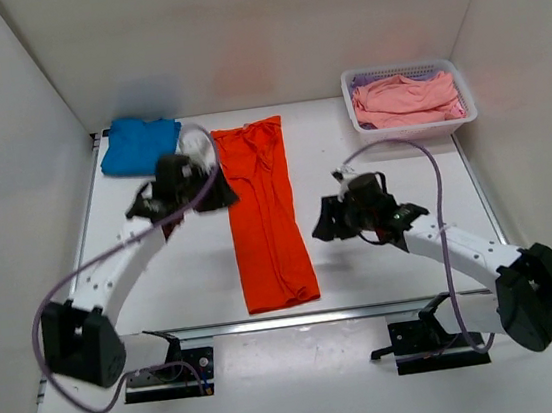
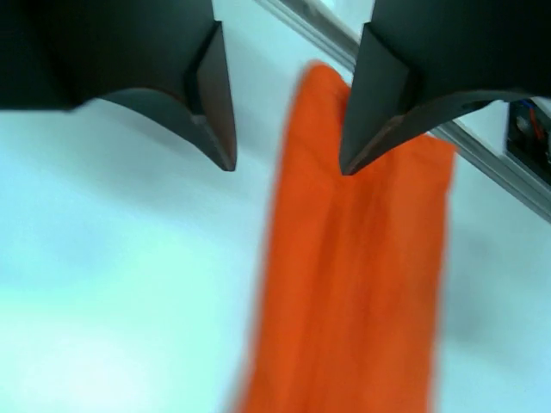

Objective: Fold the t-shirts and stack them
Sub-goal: Rotate the tshirt 90 degrees, then grab the bottom of the folded rectangular tshirt with both arms

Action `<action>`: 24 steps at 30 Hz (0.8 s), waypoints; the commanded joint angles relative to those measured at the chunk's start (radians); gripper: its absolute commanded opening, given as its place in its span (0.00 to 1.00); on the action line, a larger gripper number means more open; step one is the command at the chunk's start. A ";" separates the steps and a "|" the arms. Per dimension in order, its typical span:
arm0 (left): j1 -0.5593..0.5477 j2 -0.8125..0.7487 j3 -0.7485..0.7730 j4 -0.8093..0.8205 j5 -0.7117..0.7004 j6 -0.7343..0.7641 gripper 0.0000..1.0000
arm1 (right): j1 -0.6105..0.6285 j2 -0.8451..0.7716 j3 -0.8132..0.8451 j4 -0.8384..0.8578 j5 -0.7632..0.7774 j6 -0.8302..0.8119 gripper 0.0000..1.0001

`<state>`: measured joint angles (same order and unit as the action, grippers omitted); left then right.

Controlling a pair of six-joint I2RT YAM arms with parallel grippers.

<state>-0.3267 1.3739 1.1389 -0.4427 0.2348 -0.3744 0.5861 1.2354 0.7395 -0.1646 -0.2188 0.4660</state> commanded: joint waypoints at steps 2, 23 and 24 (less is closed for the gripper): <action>-0.124 -0.146 -0.464 -0.021 0.018 -0.070 0.57 | -0.046 -0.115 -0.234 -0.063 -0.132 0.117 0.54; -0.334 -0.308 -0.765 0.187 0.049 -0.357 0.55 | 0.126 0.110 -0.298 0.142 -0.249 0.278 0.44; -0.337 -0.291 -0.763 0.180 0.049 -0.353 0.52 | 0.133 0.133 -0.289 0.143 -0.252 0.281 0.40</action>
<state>-0.6468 1.0554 0.3462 -0.2676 0.2958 -0.7136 0.6941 1.3163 0.4297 -0.0055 -0.4850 0.7563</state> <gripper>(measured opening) 0.532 0.411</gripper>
